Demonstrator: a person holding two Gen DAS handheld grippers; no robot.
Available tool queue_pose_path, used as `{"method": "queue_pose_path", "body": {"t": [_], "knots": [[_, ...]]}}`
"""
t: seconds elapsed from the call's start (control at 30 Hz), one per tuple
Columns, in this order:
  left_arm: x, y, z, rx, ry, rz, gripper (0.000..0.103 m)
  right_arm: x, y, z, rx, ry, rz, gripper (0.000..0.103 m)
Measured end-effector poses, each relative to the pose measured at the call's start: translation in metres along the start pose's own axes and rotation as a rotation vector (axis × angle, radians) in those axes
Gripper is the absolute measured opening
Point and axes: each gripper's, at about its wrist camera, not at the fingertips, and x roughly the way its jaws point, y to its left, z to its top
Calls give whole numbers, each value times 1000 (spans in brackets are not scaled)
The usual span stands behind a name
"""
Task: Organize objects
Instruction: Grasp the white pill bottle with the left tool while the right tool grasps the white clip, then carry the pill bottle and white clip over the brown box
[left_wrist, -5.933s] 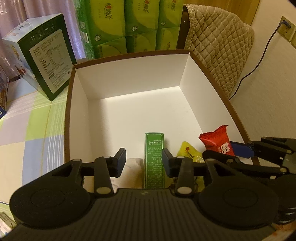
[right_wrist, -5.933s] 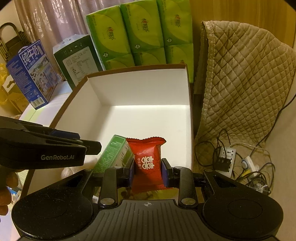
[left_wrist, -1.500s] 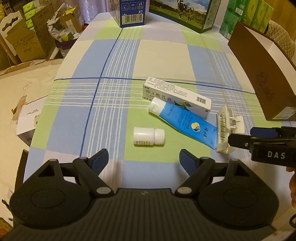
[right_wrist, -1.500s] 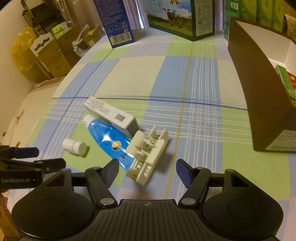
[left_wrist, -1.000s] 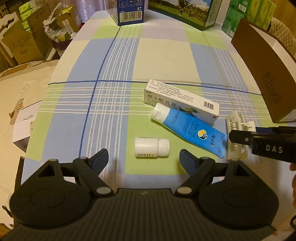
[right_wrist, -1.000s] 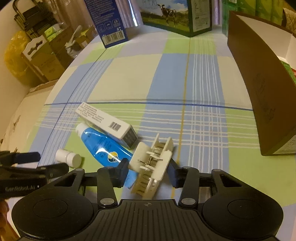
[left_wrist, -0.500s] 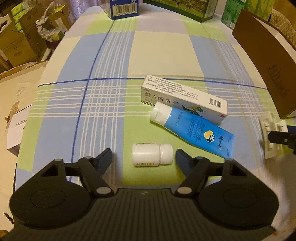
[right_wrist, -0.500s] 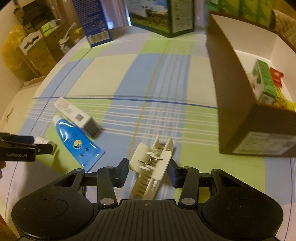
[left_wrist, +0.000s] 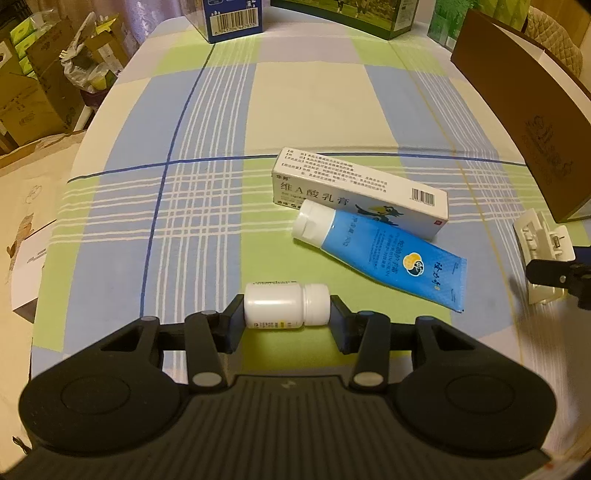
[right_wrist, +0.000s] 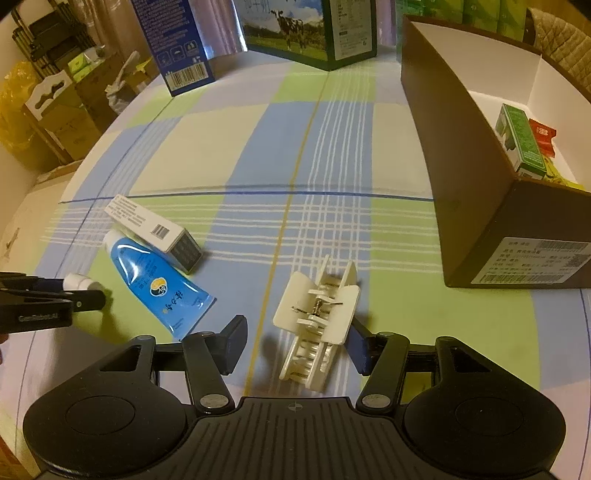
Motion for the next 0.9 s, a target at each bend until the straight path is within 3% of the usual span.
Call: {"method": "queue_pose_path", "body": {"t": [0.23,0.3,0.9], "knots": [[-6,1,-1,-6,-6,11,42,0,3,3,11,-51,-42,54],[-9,0,-1,-4,-12,10,42,0,2,4,2,-62,-52,40],[-41,-34,3,51,-61,-25,42,-34,-8,-5,-17,-78,22,38]]}}
